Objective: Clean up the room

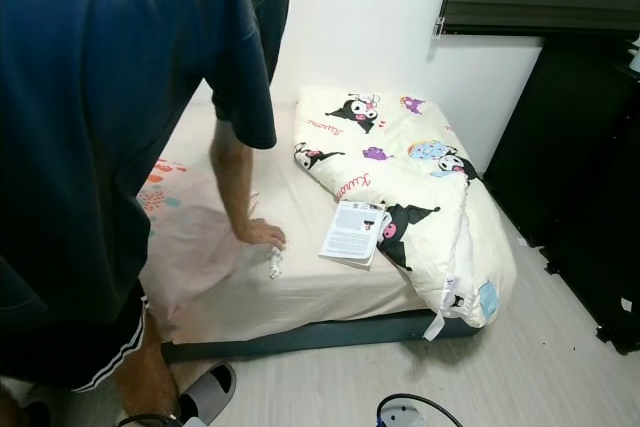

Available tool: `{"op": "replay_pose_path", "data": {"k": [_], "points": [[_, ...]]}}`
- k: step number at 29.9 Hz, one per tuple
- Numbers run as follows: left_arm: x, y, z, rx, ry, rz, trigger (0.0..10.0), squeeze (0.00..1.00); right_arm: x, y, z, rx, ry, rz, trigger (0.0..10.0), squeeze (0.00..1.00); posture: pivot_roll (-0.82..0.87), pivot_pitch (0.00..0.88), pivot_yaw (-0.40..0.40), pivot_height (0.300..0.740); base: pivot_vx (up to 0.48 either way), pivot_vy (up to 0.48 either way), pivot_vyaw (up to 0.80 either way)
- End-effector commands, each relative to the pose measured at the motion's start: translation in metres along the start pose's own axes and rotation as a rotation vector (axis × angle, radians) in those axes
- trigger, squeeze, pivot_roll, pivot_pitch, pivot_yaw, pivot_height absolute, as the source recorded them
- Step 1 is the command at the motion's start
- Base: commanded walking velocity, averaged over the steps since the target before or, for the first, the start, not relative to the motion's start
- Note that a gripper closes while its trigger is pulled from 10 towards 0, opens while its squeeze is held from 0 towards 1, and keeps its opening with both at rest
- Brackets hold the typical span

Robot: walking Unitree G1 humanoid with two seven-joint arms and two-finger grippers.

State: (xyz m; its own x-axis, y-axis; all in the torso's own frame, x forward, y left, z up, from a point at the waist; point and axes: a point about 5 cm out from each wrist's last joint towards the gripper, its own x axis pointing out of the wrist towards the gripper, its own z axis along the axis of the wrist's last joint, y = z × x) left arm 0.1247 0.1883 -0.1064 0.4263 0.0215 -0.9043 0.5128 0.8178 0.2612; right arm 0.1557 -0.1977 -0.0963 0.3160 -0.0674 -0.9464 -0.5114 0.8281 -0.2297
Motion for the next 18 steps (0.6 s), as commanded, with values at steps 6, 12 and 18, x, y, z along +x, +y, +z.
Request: {"op": "replay_pose_path", "data": {"k": [6, 12, 18], "points": [[-0.0014, -0.0069, -0.0095, 0.005, 0.038, -0.034, 10.0, 0.00, 0.0000, 0.0003, -0.0017, -0.002, 0.007, 0.002, 10.0, 0.00, -0.03, 0.000, -0.086, 0.740, 0.000, 0.000, 0.00], [-0.0014, -0.0067, -0.0094, 0.005, 0.039, -0.034, 10.0, 0.00, 0.0000, 0.0002, -0.0016, -0.002, 0.007, 0.002, 10.0, 0.00, -0.03, 0.000, -0.085, 0.740, 0.000, 0.000, 0.00], [-0.0014, -0.0067, -0.0092, 0.005, 0.038, -0.034, 10.0, 0.00, 0.0000, 0.0001, -0.0015, -0.002, 0.008, 0.002, 10.0, 0.00, -0.03, 0.000, -0.086, 0.740, 0.000, 0.000, 0.00]]}}
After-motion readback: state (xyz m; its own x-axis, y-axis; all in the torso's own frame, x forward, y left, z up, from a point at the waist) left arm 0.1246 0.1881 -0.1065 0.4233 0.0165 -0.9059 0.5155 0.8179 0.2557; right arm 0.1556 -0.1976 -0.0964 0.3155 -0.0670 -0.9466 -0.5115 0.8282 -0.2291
